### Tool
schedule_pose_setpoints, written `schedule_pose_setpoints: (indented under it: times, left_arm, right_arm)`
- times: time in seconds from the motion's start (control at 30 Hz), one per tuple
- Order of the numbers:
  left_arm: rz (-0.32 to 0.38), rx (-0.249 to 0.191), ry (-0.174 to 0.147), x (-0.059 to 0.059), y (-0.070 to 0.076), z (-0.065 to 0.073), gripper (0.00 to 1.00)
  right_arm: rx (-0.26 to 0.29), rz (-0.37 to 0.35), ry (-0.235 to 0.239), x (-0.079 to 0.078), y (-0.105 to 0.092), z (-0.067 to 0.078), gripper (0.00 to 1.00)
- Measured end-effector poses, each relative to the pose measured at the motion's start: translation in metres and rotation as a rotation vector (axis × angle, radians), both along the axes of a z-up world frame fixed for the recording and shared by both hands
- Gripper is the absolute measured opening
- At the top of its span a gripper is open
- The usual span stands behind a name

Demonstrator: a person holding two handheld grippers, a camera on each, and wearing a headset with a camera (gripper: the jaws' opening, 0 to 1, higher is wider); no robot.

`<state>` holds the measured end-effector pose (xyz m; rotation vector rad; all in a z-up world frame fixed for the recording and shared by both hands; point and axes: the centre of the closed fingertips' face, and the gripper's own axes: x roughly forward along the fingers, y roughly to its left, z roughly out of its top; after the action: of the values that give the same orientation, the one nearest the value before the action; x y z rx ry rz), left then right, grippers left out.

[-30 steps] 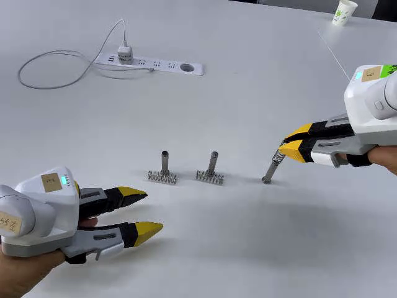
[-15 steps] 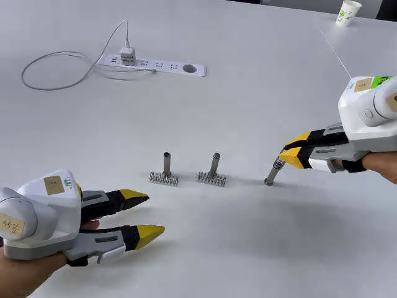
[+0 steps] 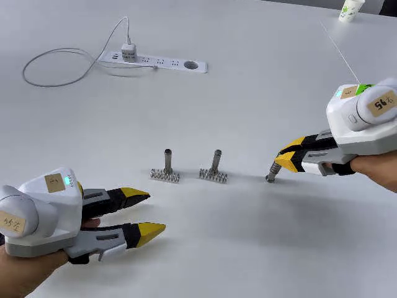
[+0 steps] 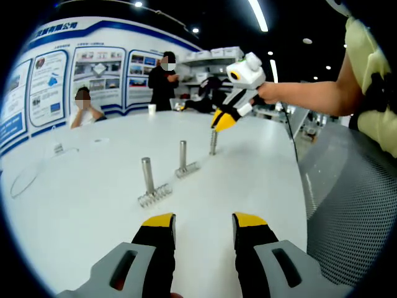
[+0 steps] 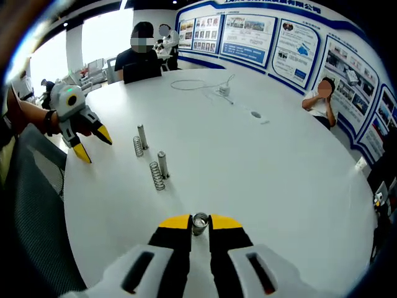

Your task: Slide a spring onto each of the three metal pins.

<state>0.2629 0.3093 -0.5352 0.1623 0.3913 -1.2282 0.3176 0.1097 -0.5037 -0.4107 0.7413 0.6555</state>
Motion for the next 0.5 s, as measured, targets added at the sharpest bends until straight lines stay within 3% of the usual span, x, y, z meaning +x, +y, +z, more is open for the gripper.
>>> schedule_pose_setpoints:
  times: [0.5]
  left_arm:
    - [0.002,-0.003,0.001,0.001,0.001,0.000,0.37]
  right_arm:
    - [-0.012,-0.014,0.031,-0.003,0.000,-0.017,0.12]
